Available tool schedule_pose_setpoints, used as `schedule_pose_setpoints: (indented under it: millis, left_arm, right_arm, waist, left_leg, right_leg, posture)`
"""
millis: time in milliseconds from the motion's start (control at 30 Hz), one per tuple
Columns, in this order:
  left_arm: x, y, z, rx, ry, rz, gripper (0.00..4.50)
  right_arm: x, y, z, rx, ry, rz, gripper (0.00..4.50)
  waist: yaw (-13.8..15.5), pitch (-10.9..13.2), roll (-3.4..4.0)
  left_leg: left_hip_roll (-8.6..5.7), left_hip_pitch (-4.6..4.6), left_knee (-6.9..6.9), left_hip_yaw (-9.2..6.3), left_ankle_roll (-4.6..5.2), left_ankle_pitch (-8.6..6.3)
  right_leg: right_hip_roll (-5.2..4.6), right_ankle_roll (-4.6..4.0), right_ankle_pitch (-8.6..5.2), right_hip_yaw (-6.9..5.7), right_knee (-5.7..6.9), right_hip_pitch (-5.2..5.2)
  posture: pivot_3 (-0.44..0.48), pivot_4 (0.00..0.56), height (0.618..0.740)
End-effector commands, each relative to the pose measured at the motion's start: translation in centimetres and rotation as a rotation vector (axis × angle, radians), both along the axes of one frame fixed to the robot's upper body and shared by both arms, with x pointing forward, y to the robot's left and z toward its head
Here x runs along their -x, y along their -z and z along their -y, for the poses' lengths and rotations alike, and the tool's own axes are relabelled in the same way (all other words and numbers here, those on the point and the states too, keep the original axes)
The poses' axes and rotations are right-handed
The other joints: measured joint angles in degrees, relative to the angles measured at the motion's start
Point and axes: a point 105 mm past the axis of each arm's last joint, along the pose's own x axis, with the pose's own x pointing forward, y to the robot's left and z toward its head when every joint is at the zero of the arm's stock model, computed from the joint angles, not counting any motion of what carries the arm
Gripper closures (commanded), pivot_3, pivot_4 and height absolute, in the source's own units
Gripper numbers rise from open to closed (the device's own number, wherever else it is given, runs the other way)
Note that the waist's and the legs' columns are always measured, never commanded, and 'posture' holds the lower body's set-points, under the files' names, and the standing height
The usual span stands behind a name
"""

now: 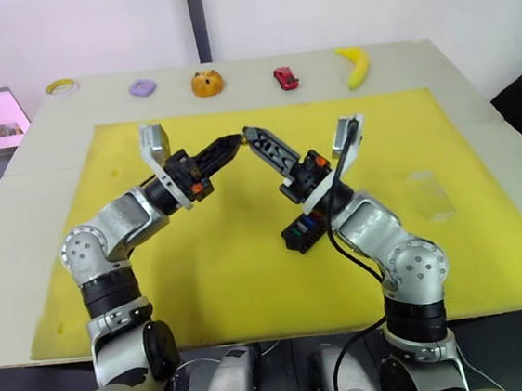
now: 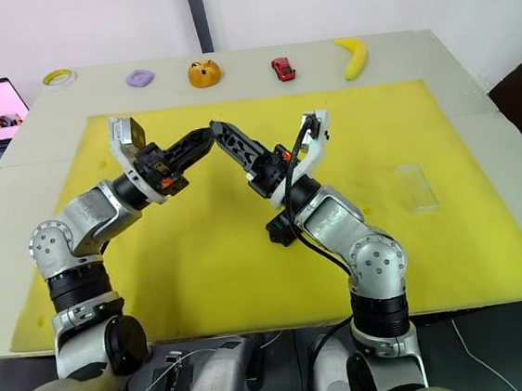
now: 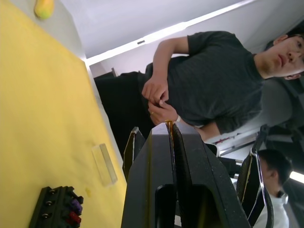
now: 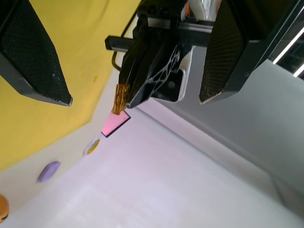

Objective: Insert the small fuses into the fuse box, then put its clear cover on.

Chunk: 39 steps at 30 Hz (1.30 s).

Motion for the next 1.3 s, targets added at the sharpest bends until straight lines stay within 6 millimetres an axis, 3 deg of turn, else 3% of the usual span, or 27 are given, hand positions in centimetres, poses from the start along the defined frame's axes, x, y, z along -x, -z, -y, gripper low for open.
schedule_pose_setpoints:
  millis: [33,900,1000,1067,1300]
  left_arm:
    - [0.3,-1.6,-0.1,0.042,-0.026,0.041,4.48]
    - [-0.3,-1.7,0.7,0.096,-0.087,0.019,4.48]
    - [-0.4,-1.7,0.7,0.098,-0.09,0.017,4.5]
    - [-0.3,-1.7,0.7,0.097,-0.088,0.017,4.5]
    - [-0.2,-1.8,0.9,0.099,-0.084,0.017,4.5]
  right_arm:
    - [-0.2,-1.1,-0.3,-0.053,0.026,0.031,0.0]
    - [-1.1,-1.5,-1.9,-0.064,0.041,0.066,0.0]
    - [-1.1,-1.5,-1.9,-0.064,0.043,0.07,0.85]
    - [-1.0,-1.5,-2.0,-0.062,0.04,0.07,1.74]
    - [-1.1,-1.4,-2.0,-0.062,0.039,0.069,1.74]
  waist:
    - [0.0,0.0,0.0]
    - [-0.01,0.0,0.01]
    - [0.0,0.0,0.01]
    - [-0.02,0.0,0.01]
    - [0.0,0.0,0.01]
  left_leg:
    - [0.0,0.0,-0.01,0.0,0.0,0.0]
    - [0.0,0.0,-0.07,0.02,-0.03,0.02]
    - [0.0,0.0,-0.07,0.02,-0.03,0.02]
    - [0.0,0.0,-0.07,0.02,-0.03,0.02]
    - [0.0,0.0,-0.08,0.02,-0.03,0.02]
  right_leg:
    - [0.0,0.0,0.0,0.0,0.0,-0.01]
    - [0.03,-0.01,0.0,0.04,0.01,-0.25]
    - [0.03,-0.01,0.0,0.05,0.01,-0.25]
    - [0.03,-0.01,0.0,0.05,0.01,-0.25]
    - [0.03,-0.01,0.0,0.05,0.01,-0.26]
  posture:
    - [0.0,0.15,0.735]
    - [0.0,0.15,0.735]
    - [0.0,0.15,0.735]
    - [0.0,0.15,0.735]
    - [0.0,0.15,0.735]
